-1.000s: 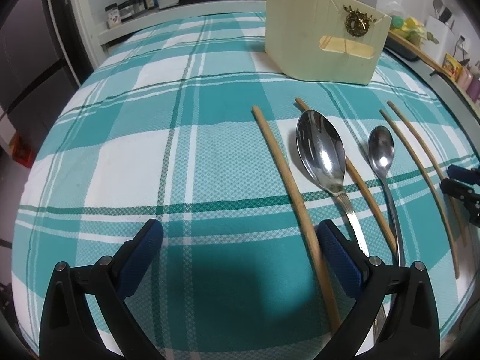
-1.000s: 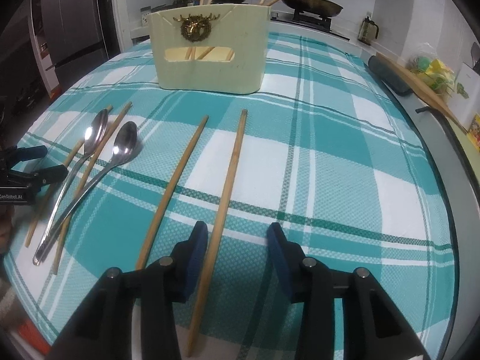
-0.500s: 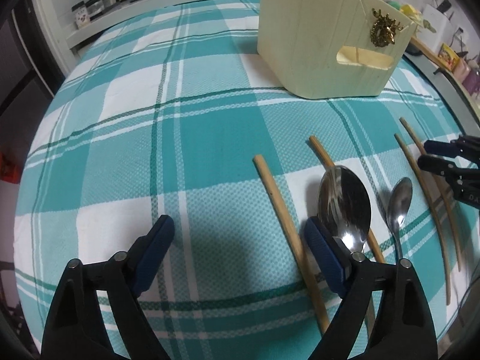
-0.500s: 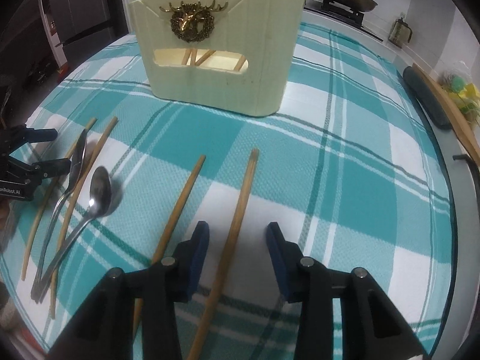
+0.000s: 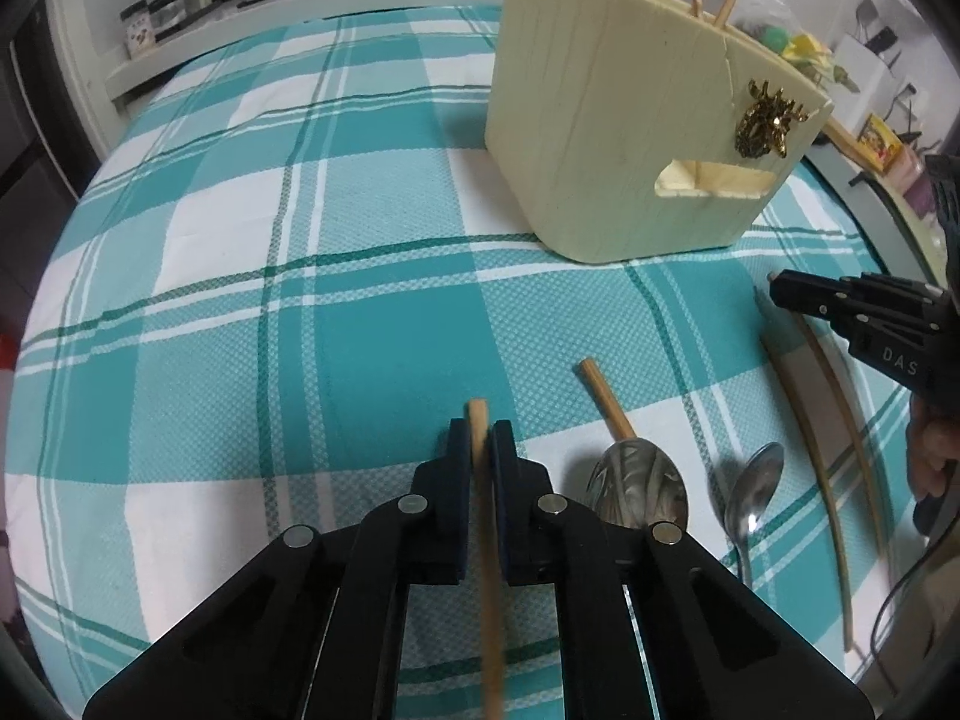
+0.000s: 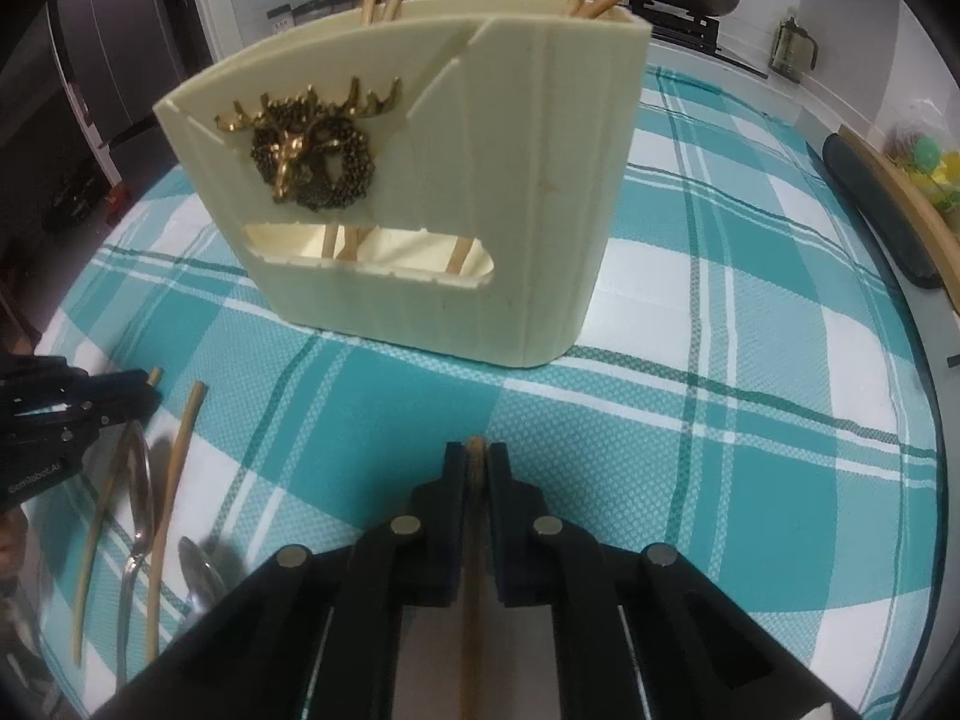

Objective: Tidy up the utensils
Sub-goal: 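Close the left tool on a wooden chopstick while the right tool lifts its chopstick, then carry both chopsticks into the cream box upright and open both tools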

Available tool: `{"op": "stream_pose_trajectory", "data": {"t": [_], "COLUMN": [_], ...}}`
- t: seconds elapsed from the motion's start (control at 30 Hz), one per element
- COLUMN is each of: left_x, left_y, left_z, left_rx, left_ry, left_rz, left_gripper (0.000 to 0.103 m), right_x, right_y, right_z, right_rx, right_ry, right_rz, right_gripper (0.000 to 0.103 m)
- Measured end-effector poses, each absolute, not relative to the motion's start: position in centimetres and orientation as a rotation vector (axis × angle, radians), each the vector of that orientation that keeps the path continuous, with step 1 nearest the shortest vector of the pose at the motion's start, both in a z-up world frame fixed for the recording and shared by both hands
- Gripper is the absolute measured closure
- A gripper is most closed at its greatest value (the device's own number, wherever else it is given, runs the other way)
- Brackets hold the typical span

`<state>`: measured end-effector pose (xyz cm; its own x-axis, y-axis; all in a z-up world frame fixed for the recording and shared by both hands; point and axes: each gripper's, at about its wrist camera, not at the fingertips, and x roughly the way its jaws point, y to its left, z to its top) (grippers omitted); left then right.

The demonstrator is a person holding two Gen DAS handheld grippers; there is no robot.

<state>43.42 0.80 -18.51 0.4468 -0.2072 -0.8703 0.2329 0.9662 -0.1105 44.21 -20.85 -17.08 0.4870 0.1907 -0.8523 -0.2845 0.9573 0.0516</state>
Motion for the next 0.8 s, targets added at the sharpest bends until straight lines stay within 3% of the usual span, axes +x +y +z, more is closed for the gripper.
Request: {"op": "stream_pose_trajectory", "data": {"t": [0.5,0.8], "left_x": [35.2,32.3], "left_y": [4.3,5.0], "left_z": [-3.2,1.5], "left_rx": [-0.064,-0.086], "left_ry": [0.709,0.590], "left_rz": [-0.325,-0.342], "left_gripper": [0.098,0.098], "right_x": [36.4,31.8], "right_y": [-24.8,-24.7], "right_z": [-3.1,2.9], "right_rx": [0.002,0.016], "right_ry": [0.724,0.536], "right_rz": [0.350,0.347], "right_gripper": [0.096,0.096]}}
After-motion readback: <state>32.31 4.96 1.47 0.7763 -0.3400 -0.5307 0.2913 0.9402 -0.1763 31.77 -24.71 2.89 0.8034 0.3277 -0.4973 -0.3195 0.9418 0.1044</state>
